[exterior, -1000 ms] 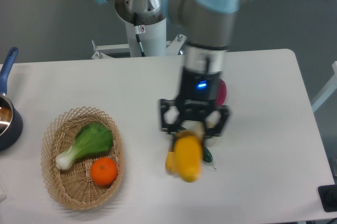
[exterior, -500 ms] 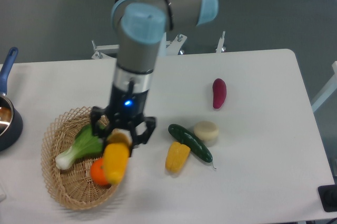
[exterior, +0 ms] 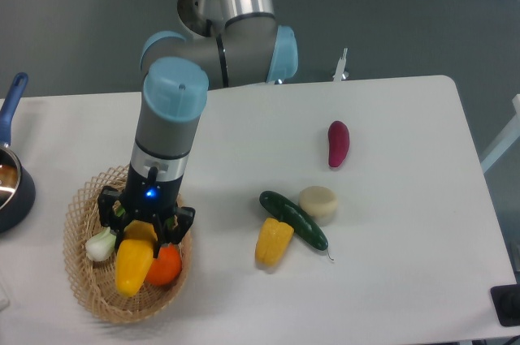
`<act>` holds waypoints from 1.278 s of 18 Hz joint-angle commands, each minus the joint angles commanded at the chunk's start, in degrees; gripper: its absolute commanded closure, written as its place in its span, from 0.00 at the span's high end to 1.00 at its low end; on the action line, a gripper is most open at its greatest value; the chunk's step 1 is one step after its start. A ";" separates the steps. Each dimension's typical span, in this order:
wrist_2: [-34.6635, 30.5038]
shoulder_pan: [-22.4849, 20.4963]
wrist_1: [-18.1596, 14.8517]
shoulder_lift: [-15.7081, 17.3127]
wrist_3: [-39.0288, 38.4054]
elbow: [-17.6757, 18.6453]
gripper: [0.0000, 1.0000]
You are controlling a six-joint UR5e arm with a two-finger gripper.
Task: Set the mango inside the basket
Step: 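Carry the yellow mango across the table over the wicker basket, then lower the mango into the basket beside the orange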
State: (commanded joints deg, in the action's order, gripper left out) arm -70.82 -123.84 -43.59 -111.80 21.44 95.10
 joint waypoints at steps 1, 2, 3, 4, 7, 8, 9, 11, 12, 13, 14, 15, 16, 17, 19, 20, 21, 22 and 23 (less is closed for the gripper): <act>-1.84 0.62 0.09 -0.35 0.79 0.26 0.33; -3.08 0.97 0.09 -0.70 1.32 0.18 0.33; -3.35 1.58 0.09 -1.14 1.24 0.18 0.33; -3.44 2.29 0.17 -1.84 0.63 0.26 0.33; -3.44 3.08 0.26 -3.51 -2.79 -1.84 0.33; -3.44 3.43 0.26 -4.30 -3.06 -1.67 0.33; -3.44 3.52 0.26 -4.57 -3.24 -1.32 0.33; -3.27 3.78 0.26 -4.66 -4.81 -1.23 0.33; -3.27 4.13 0.35 -4.66 -6.39 -1.58 0.33; -3.27 4.31 0.35 -4.83 -7.36 -1.76 0.33; -3.27 4.40 0.35 -5.18 -7.72 -1.76 0.33; -3.18 4.58 0.35 -5.36 -7.81 -1.84 0.33; -3.18 4.66 0.35 -5.36 -8.25 -1.84 0.33; -3.09 4.93 0.44 -5.45 -9.12 -1.93 0.33; -3.09 5.19 0.44 -5.80 -10.62 -2.20 0.33; -3.09 5.19 0.44 -6.06 -10.89 -2.37 0.33; -3.09 5.28 0.35 -6.24 -11.24 -2.46 0.33; -3.09 5.28 0.35 -6.33 -11.68 -2.46 0.33; -3.18 5.28 0.44 -6.59 -11.68 -2.46 0.34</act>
State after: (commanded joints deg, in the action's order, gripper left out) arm -74.00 -118.56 -43.16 -118.39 9.76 92.64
